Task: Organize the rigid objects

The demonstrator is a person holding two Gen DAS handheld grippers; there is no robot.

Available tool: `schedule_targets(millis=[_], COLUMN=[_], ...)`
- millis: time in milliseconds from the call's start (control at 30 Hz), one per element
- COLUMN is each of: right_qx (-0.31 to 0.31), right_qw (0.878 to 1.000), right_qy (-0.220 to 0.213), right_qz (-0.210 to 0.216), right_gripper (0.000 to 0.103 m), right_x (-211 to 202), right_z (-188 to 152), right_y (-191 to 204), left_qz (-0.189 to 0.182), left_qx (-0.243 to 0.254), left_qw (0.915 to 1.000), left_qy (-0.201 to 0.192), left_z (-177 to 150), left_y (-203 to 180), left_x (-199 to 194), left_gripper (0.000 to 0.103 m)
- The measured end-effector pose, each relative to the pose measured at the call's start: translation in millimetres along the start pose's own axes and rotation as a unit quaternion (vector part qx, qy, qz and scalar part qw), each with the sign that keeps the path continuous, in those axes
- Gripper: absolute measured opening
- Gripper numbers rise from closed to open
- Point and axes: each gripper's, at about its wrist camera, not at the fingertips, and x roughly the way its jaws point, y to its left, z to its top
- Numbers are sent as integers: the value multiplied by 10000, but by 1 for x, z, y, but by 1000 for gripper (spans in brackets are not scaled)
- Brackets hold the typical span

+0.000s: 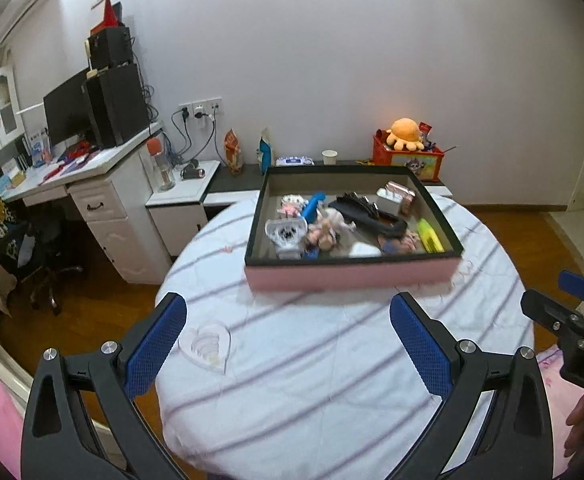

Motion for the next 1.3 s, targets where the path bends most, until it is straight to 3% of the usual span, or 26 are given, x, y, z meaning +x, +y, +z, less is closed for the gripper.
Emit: schedule_targets(millis=[200,700,1300], right_qx=[-145,-237,-205], right_qw=[9999,9997,9998], right_qy=[64,-37,11], right_qz=[46,112,63], right_gripper=[84,84,84], right_x=[-9,-15,-8], right_z=[-15,-16,-9], right_y=[9,21,21], left_qz=[-22,-15,-213], left_qx=[-51,-208,-288], left_qw=[9999,9998,9993], left_qy=[84,-28,131], left_z=[-18,-19,2], left_y=[-1,8,12], left_x=[-14,-24,-9], left_gripper=[103,103,103])
